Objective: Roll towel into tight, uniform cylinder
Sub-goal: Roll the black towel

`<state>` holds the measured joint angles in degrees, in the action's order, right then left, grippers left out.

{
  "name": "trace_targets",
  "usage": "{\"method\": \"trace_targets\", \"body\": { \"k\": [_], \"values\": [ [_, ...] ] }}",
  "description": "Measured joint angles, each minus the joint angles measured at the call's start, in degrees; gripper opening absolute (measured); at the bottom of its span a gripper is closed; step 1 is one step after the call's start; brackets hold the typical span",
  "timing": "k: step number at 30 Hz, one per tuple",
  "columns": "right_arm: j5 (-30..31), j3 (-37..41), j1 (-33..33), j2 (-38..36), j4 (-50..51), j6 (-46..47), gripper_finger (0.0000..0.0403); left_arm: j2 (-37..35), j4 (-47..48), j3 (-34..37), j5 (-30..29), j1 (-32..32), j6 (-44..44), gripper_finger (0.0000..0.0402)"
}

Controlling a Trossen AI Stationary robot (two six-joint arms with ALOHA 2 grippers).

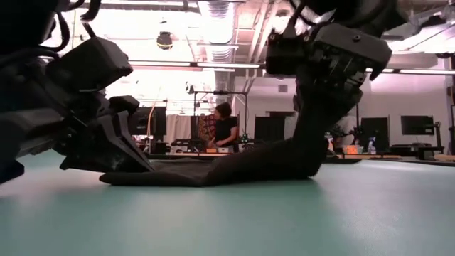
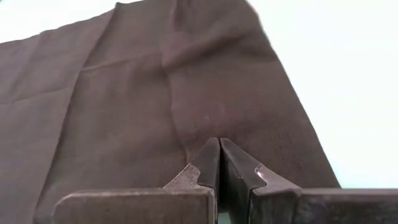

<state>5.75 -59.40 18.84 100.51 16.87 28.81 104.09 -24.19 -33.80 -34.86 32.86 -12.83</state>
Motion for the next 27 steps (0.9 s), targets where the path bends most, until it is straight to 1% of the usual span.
{"method": "trace_targets", "body": {
  "k": [2,5,7,10,16,22,27],
  "values": [
    [-3.12,0.00,-1.47,0.02,0.38,0.59,0.0016,-0.02,-0.96,-0.02,3.44,-0.35,-0.86,0.0000],
    [-6.06,0.00,-3.68,-0.02,1.44,1.08,0.0016,-0.14,-2.04,-0.11,8.71,-0.76,-2.10,0.0000],
    [-8.04,0.00,-5.13,0.00,1.81,1.41,0.0016,-0.20,-1.93,-0.15,10.43,-0.89,-3.72,0.0000],
    [-11.73,0.00,-7.13,-0.04,2.23,1.41,0.0016,-0.22,-1.72,-0.15,11.48,-0.92,-5.92,0.0000],
    [-16.98,-0.02,-11.18,-0.04,2.43,3.06,0.0016,-0.17,-1.50,-0.15,14.57,-0.94,-8.44,0.0000],
    [-19.49,-0.02,-13.86,-0.07,2.29,1.32,0.0016,-1.17,-0.79,-0.14,15.38,-0.89,-10.64,0.0000],
    [-19.73,-0.09,-14.85,-0.07,2.25,-0.78,0.0016,-3.91,3.29,0.02,15.42,-1.00,-10.64,0.0000]
  ]
}}
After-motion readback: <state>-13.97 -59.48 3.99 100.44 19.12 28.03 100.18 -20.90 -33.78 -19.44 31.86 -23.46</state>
